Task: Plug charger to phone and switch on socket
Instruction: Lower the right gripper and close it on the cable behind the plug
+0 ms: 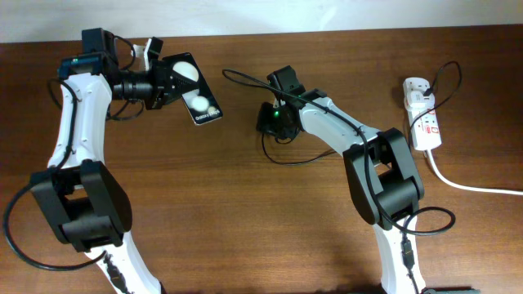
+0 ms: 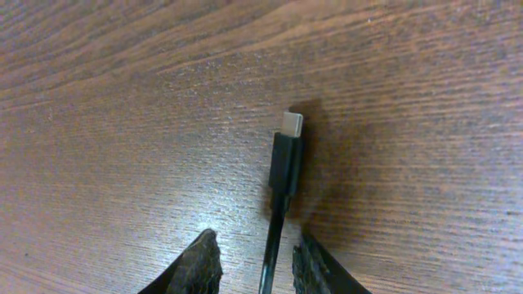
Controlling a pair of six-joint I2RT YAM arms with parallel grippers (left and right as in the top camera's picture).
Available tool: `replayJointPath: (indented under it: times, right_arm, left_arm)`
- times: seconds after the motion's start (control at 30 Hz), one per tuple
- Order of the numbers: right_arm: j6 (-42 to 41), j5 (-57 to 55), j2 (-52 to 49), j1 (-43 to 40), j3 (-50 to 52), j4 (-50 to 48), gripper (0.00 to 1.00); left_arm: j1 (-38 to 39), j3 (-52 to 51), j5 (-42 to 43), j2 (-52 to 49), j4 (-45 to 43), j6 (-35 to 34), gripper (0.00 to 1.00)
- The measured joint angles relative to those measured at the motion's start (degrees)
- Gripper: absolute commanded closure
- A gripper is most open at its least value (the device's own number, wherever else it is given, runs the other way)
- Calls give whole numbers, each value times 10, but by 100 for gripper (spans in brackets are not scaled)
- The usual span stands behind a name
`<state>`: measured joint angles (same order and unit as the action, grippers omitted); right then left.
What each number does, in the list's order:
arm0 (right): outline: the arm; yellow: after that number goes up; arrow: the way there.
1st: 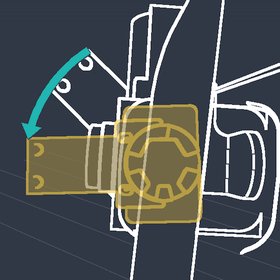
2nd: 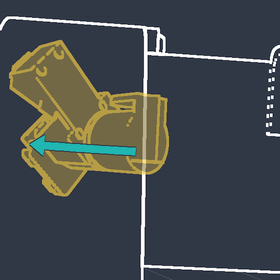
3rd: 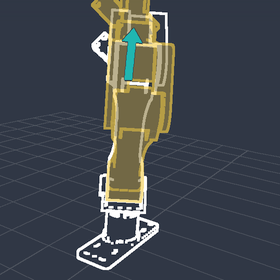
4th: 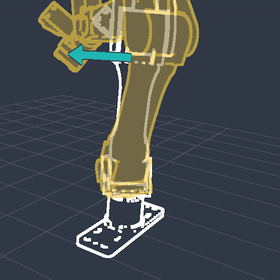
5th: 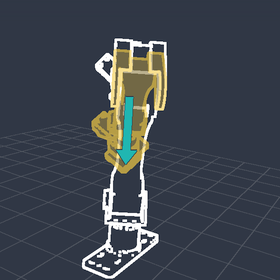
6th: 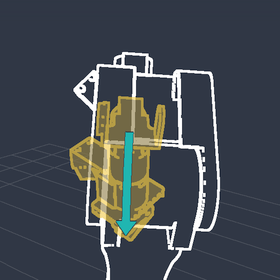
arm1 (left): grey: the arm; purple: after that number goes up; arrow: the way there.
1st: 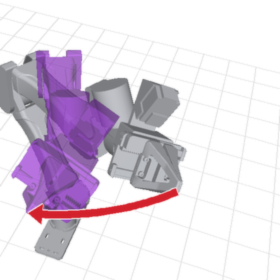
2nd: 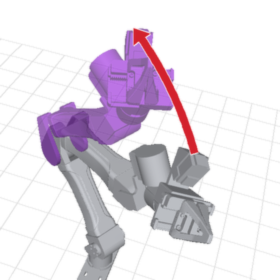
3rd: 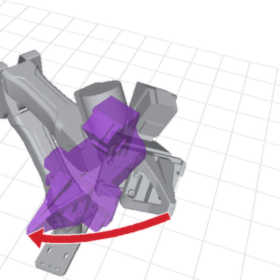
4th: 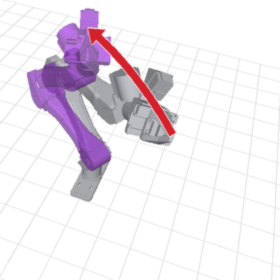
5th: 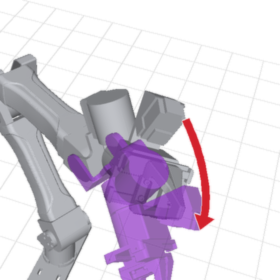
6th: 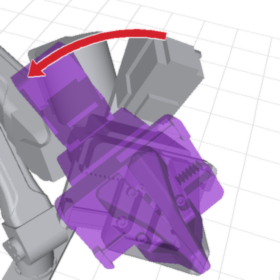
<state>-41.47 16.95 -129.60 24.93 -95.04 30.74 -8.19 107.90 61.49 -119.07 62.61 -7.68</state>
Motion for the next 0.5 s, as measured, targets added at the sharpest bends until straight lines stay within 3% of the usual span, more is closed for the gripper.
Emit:
replayJointPath:
  times: [0.37,0.5]
  right_arm:
    - [-3,-2,-5,0,0,-7,81]
    - [-3,-2,-7,0,0,-7,96]
  left_arm:
    - [0,0,0,0,0,0,100]
    - [0,0,0,0,0,0,100]
